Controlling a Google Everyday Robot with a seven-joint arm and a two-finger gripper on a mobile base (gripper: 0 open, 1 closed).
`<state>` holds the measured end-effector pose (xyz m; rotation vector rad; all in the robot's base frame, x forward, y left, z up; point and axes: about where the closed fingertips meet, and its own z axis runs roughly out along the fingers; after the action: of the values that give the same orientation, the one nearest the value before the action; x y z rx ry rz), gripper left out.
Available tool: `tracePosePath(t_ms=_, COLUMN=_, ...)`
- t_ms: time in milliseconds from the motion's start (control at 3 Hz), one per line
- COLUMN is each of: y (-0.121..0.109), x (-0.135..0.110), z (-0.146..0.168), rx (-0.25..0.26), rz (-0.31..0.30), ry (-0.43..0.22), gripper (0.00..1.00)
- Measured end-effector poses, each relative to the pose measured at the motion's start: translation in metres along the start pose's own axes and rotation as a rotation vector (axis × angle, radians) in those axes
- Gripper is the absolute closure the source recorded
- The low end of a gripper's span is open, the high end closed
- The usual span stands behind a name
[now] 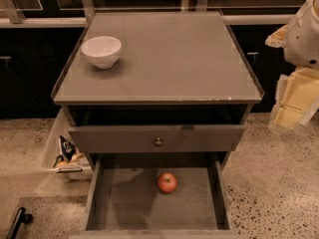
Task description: Pick apple from middle drawer and place on counter
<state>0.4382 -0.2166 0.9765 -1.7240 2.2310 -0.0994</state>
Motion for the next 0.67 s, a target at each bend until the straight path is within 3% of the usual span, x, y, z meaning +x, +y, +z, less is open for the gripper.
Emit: tracePosePath(t_ms=667, y=0.007, x=0.008, z=0.015, rx=-0.014, rz=0.012, ry=-0.012, gripper=0.00)
